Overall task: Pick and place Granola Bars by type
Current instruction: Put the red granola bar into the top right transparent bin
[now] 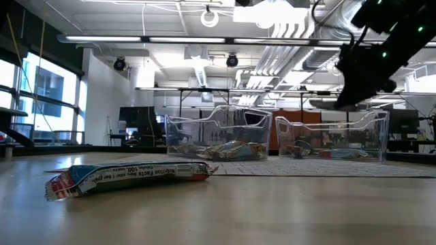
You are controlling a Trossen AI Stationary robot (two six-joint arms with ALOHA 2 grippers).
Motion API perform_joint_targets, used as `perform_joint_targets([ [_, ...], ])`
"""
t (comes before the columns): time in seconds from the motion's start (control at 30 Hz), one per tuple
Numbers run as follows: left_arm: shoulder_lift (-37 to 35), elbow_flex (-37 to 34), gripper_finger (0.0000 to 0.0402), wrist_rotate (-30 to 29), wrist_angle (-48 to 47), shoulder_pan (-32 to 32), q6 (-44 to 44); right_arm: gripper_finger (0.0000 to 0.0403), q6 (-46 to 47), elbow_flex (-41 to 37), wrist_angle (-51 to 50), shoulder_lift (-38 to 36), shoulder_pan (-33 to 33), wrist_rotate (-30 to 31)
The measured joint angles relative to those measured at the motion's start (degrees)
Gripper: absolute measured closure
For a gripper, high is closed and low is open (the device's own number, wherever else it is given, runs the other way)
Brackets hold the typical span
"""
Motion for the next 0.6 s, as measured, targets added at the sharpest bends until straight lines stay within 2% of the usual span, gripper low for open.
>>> perform_joint_targets([
  [0.13,0.0,0.0,0.0269,0.9,0.2,0.0,-0.2,0.0316,-1.2,-0.8,1.5,3.9,-6.9,-6.2],
  [0.27,0.0,0.0,0.0269,1.0,1.0,0.0,-0.2,0.0316,-2.9,-0.9,2.3,8.0,-11.0,-7.0],
  [0.4,0.0,0.0,0.0269,1.0,1.8,0.0,-0.2,0.0316,-4.1,-0.9,3.3,11.0,-12.7,-5.8],
  [0.6,0.0,0.0,0.0269,1.0,1.9,0.0,0.0,0.0316,-6.9,-0.9,4.8,14.4,-12.9,-10.4],
])
